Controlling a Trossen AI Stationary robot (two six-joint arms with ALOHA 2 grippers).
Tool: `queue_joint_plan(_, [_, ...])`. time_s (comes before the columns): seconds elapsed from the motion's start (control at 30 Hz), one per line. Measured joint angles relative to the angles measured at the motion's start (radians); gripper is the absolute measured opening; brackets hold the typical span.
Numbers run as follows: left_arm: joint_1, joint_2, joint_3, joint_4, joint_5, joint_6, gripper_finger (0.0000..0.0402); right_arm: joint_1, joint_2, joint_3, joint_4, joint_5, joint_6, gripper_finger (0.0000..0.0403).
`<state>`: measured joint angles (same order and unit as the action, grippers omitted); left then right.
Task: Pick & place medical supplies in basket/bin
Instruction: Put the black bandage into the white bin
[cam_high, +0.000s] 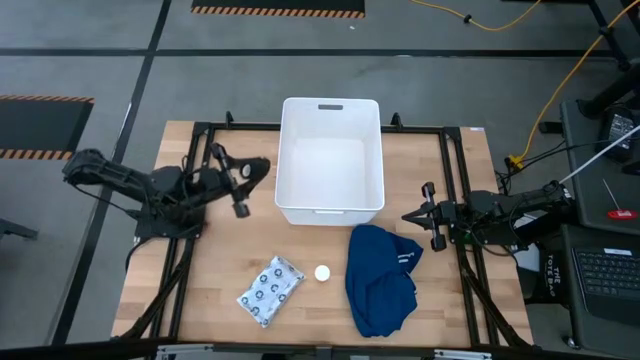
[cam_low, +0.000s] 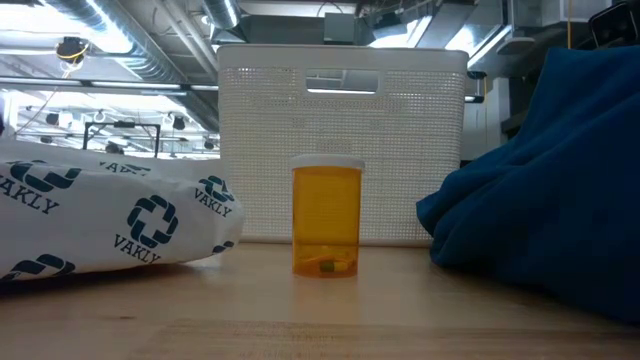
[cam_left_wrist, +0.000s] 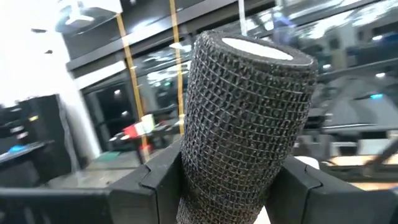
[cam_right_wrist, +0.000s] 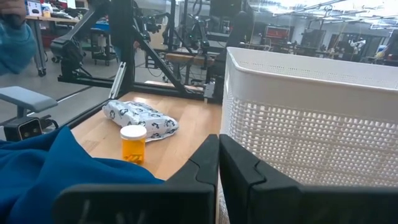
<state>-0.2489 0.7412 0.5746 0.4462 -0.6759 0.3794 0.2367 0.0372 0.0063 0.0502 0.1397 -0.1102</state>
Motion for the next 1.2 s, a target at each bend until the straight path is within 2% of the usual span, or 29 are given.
queue_joint_plan(0.3, [0.212, 0.229, 0.18, -0.102, 0.055, -0.026, 0.0175, 0.0, 0.0, 0.0, 0.0, 0.0, 0.025, 0.0016])
queue_joint_plan(0.5, [0.364, 0.391, 0.339, -0.247, 0.228, -0.053, 0.0175, 0.0, 0.0, 0.0, 0.0, 0.0, -0.001, 0.0016])
queue_joint_plan(0.77, [0.509, 0.563, 0.524, -0.44, 0.432, -0.067, 0.0175, 0.0, 0.0, 0.0, 0.0, 0.0, -0.005, 0.0016])
queue_joint_plan(1.03, [0.598, 0.724, 0.785, -0.665, 0.466, -0.034, 0.0175, 0.0, 0.0, 0.0, 0.0, 0.0, 0.072, 0.0016])
queue_joint_plan(1.2, [0.629, 0.825, 0.975, -0.954, 0.492, 0.029, 0.0175, 0.0, 0.0, 0.0, 0.0, 0.0, 0.075, 0.0016])
